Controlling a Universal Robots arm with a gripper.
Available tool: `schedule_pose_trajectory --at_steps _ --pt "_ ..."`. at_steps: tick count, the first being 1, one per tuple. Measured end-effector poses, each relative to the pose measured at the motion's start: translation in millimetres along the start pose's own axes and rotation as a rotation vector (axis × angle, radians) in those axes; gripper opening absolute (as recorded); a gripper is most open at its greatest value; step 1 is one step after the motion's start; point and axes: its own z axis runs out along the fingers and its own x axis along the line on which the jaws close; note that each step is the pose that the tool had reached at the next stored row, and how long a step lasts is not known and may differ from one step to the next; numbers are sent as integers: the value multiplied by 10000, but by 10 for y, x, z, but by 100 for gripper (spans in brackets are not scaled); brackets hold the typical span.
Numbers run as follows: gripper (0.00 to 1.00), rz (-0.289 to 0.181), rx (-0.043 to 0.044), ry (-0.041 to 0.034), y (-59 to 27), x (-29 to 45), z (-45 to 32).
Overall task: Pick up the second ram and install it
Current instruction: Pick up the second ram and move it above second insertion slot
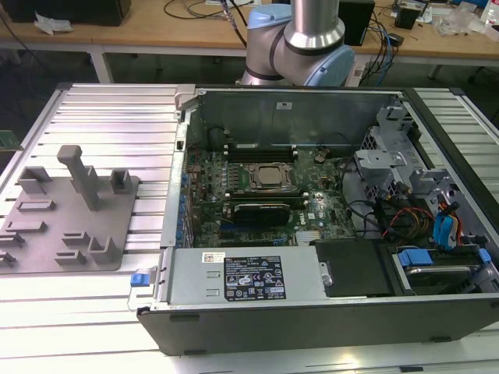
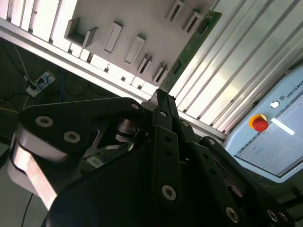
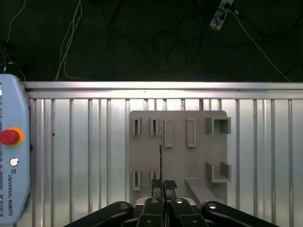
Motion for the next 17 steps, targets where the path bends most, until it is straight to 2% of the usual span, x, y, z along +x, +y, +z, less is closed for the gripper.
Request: schedule_pose_trajectory --at_steps 5,9,15,17 --pt "9 0 0 1 -132 0 -4" --pt "9 0 -2 1 -352 0 -12" --pt "9 0 -2 0 -627 1 -19" --pt "9 0 -3 0 -771 1 -24"
